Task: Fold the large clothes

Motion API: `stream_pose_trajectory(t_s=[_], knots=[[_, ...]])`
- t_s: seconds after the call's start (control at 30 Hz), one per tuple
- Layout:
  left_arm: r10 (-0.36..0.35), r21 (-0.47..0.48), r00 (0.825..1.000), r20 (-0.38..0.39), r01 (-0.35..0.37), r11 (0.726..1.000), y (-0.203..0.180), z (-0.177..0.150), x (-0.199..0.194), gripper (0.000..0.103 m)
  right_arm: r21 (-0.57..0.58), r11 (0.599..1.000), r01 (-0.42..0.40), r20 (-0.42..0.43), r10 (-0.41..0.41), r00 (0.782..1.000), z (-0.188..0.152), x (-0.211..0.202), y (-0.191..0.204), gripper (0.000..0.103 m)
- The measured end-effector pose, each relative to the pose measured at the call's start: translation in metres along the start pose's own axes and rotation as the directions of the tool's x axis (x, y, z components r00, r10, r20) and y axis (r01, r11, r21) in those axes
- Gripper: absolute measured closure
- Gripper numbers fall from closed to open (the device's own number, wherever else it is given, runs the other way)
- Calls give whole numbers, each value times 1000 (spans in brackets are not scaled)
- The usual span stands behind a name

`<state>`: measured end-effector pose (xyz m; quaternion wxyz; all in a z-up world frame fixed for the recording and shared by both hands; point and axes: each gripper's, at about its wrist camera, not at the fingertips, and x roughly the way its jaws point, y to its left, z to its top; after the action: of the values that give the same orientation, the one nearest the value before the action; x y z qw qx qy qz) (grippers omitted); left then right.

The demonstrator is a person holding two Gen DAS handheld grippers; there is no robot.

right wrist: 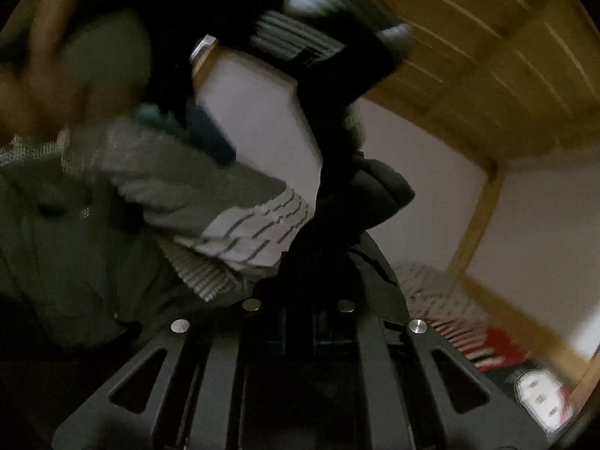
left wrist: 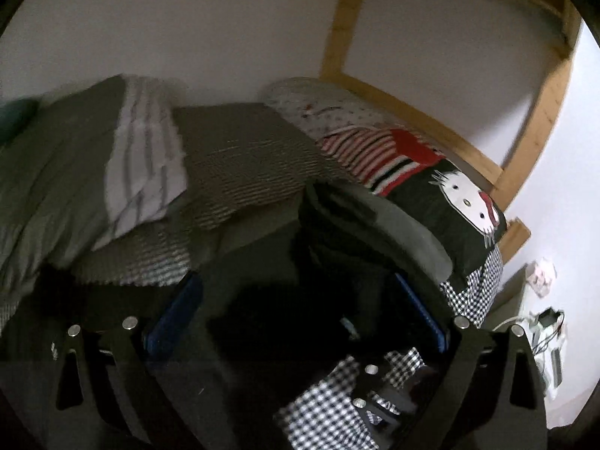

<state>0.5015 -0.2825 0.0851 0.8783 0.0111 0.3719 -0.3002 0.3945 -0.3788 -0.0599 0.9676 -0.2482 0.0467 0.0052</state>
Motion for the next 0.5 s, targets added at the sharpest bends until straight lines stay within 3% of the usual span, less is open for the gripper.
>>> stream_pose_trajectory(t_s=[0.13, 0.2, 0.33, 0.43, 0.5], knots=[[69, -98, 997, 22, -66, 993, 36, -17, -21, 6, -133, 991, 24, 27, -21, 999, 12, -18, 53, 95], [89, -92, 996, -4, -89, 992, 44, -20, -16, 6, -218, 975, 36, 46, -27, 999, 22, -28, 84, 95], [230, -96, 972, -45, -233, 968, 60, -34, -16, 6, -237, 969, 69, 17, -67, 998, 30, -30, 105, 95], [199, -154, 978, -56, -205, 966, 79, -47, -23, 6, -271, 957, 104, 52, -94, 994, 36, -41, 109, 95], [65, -241, 995, -70, -80, 967, 96, -54, -24, 6, -290, 948, 134, 81, -115, 990, 39, -45, 114, 95]])
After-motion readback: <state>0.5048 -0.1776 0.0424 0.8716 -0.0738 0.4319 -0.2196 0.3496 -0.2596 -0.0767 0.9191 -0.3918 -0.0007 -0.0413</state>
